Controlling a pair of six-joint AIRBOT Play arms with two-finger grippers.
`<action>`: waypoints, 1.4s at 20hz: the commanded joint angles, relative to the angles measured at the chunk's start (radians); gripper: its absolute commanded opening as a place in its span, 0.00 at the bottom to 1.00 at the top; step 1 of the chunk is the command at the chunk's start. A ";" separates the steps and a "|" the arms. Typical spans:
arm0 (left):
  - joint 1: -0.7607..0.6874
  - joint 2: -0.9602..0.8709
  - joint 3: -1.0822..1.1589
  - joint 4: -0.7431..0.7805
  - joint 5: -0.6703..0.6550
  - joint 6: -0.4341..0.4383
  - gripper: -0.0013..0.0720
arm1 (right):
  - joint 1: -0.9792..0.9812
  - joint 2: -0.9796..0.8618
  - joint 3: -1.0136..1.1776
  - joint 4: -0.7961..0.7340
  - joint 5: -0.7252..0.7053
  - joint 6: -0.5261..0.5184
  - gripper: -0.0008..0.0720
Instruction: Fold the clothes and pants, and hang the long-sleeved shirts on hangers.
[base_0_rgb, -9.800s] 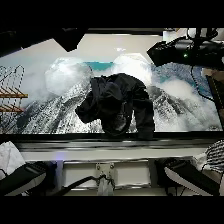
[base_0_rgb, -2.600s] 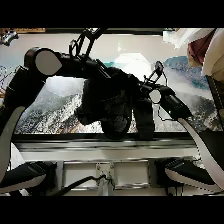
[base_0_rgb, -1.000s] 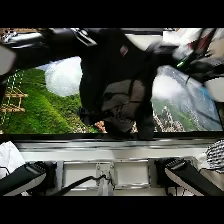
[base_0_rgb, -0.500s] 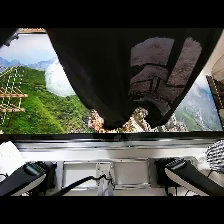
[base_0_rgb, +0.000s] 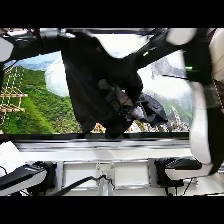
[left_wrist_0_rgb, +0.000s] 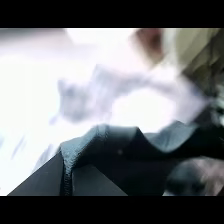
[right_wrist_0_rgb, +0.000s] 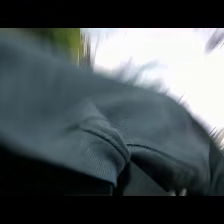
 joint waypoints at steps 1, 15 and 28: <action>0.088 -0.097 0.000 0.071 -0.232 -0.069 0.04 | 0.089 -0.143 -0.006 -0.059 0.080 -0.008 0.05; 0.098 -0.163 -0.031 0.208 -0.354 -0.122 0.04 | 0.143 -0.138 0.067 -0.201 -0.165 -0.127 0.05; 0.109 -0.078 -0.031 0.157 -0.225 -0.133 0.23 | 0.144 -0.138 0.061 -0.182 -0.080 -0.089 0.05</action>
